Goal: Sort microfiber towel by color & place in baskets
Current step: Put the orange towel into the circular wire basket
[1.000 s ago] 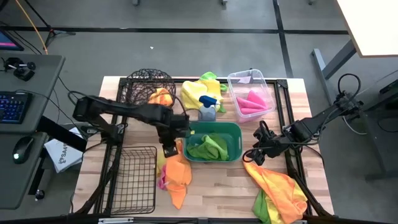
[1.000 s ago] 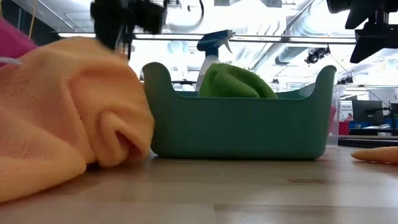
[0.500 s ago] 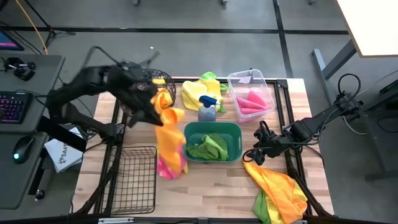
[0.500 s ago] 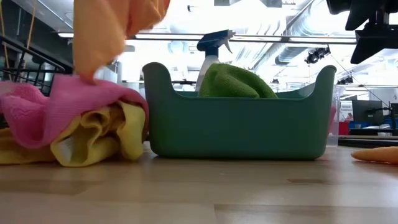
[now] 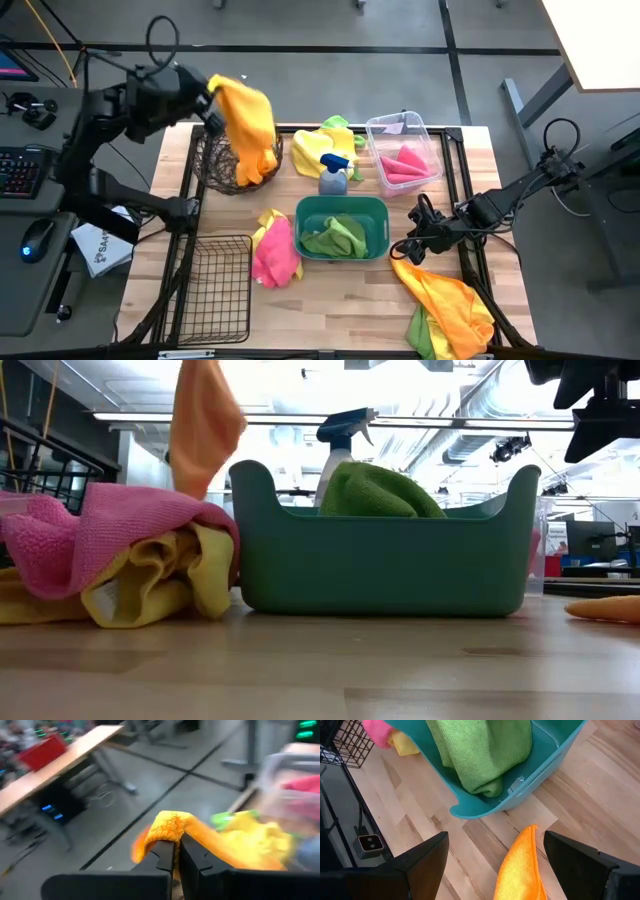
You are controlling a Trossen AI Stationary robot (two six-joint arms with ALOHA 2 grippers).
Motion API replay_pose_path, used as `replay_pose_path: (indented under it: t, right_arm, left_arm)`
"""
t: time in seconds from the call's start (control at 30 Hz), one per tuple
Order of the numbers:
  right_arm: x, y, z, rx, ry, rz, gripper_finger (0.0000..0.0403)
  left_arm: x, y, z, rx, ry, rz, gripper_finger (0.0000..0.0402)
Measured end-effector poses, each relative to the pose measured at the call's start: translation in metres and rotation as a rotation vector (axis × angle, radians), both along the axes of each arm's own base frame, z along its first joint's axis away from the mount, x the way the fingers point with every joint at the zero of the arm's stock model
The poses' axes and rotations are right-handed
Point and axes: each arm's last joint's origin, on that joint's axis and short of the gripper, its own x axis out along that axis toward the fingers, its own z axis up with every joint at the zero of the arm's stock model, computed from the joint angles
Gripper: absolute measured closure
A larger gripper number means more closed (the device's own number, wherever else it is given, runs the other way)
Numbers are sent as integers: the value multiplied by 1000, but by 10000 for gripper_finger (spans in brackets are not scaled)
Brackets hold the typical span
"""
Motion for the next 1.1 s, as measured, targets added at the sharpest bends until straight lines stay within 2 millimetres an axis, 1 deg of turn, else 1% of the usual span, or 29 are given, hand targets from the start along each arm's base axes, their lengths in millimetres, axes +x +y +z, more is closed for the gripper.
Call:
replay_pose_path:
  t: [0.1, 0.2, 0.3, 0.4, 0.47, 0.53, 0.63, 0.67, 0.73, 0.8, 0.9, 0.97, 1.03, 1.1]
  right_arm:
    - [0, 0, 0, -12, -7, -10, 80]
    - [0, -1, 0, -23, -13, -18, 80]
    - [0, -1, 0, -25, -15, -20, 80]
    - [0, -1, 0, -25, -15, -20, 80]
    - [0, -1, 0, -25, -15, -20, 80]
    - [0, -1, 0, -25, -15, -20, 80]
    - [0, -1, 0, -30, -18, -25, 80]
    - [1, -1, 0, -32, -21, -38, 80]
    - [1, -2, 0, -39, -30, -64, 80]
    - [1, -2, 0, -37, -33, -79, 80]
    - [1, -2, 0, -38, -34, -81, 80]
    - [1, -2, 0, -34, -34, -87, 80]
    - [1, -3, 0, -24, -34, -106, 80]
    - [2, -5, 0, -13, -35, -129, 80]
  left_arm:
    - [-1, 11, -7, -23, 7, 58, 401]
    - [5, 22, -27, -73, 52, 83, 401]
    - [13, 30, -55, -135, 56, 82, 401]
    - [20, 35, -90, -181, 41, 85, 401]
    - [27, 38, -115, -231, -9, 78, 401]
    - [32, 38, -139, -317, -88, 60, 401]
    - [37, 35, -167, -439, -216, 37, 401]
    - [39, 33, -176, -461, -226, 43, 401]
    - [39, 29, -193, -469, -189, 75, 401]
    - [36, 29, -203, -443, -140, 129, 401]
    - [29, 37, -204, -356, -107, 240, 401]
    - [25, 44, -205, -332, -63, 257, 401]
    - [23, 53, -209, -356, -27, 261, 401]
    - [21, 63, -216, -423, 8, 255, 401]
